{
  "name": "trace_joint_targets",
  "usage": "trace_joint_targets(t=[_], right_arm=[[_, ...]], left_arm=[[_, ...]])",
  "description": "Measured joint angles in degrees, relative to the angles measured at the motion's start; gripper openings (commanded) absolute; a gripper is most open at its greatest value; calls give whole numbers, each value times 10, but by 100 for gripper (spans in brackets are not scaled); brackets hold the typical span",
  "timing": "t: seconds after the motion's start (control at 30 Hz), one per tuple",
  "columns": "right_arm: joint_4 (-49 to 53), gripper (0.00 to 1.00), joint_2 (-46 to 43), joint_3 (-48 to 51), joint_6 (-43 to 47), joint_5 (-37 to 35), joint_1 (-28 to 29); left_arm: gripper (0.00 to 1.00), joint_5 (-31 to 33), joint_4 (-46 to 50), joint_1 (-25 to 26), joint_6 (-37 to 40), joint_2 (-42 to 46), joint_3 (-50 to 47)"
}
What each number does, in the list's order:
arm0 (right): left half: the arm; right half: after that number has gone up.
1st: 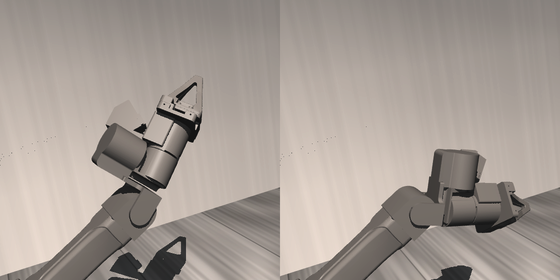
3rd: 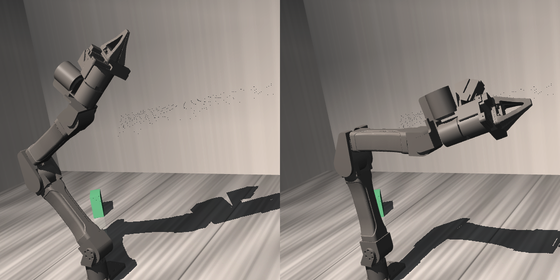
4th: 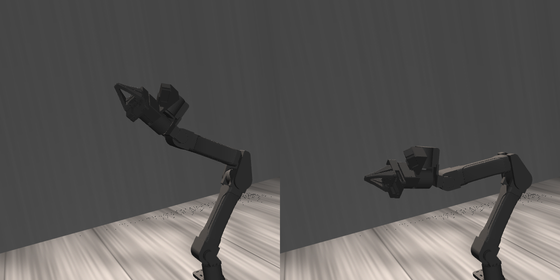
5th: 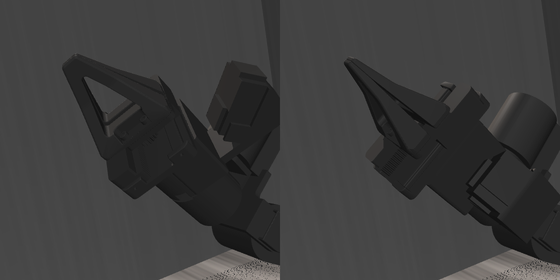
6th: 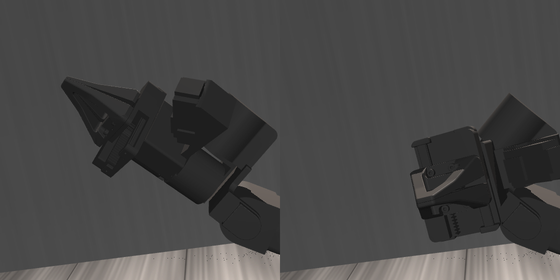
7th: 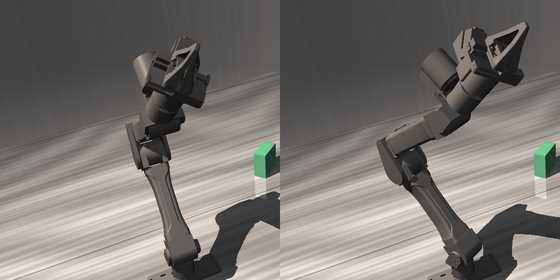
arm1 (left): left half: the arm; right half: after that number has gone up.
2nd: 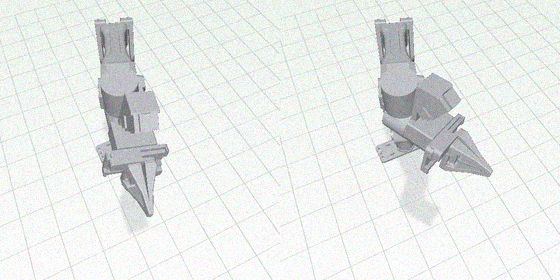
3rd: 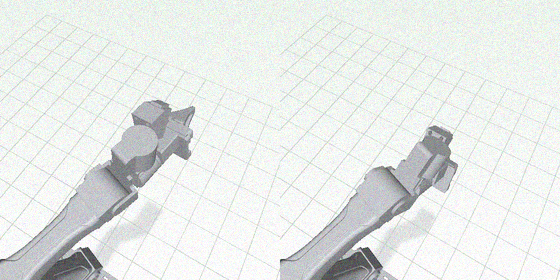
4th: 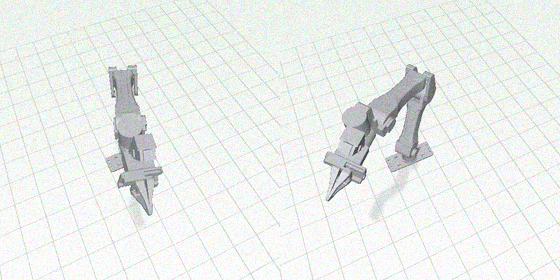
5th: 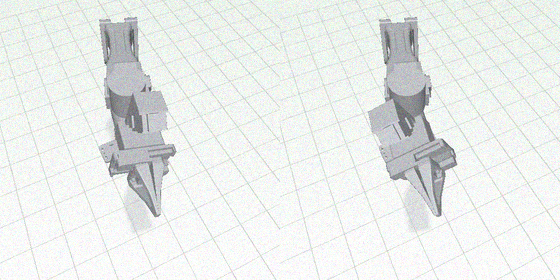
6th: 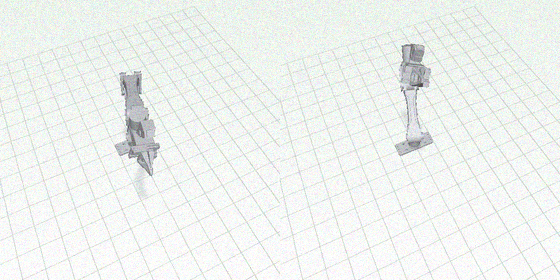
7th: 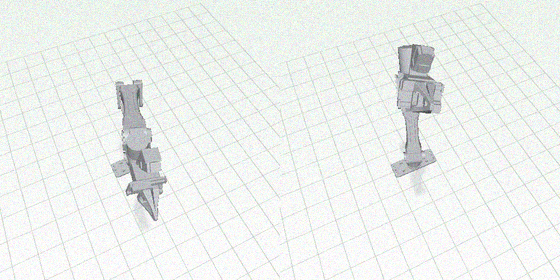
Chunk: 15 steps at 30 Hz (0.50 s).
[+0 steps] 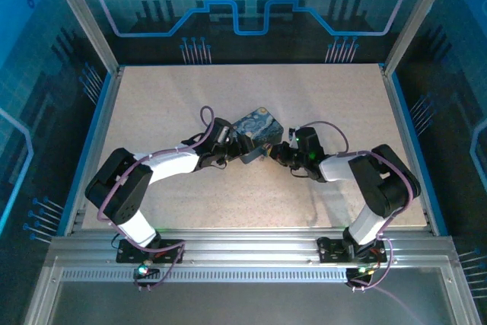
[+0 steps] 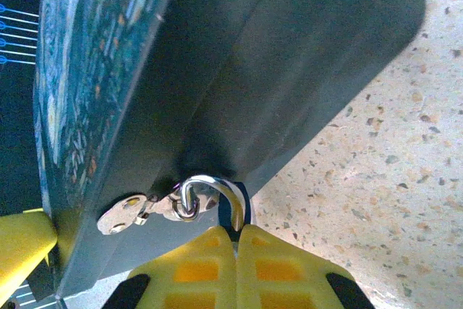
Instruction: Unlock the padlock with the key
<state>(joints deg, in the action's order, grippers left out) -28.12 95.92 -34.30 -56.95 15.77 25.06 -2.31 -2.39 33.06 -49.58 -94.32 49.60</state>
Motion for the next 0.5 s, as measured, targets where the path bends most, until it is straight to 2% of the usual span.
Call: trace_joint_targets(t=[0.5], right_arm=[[45, 0, 1, -25, -1, -34, -4]], left_arm=[[81, 4, -5, 6, 2, -1, -3]])
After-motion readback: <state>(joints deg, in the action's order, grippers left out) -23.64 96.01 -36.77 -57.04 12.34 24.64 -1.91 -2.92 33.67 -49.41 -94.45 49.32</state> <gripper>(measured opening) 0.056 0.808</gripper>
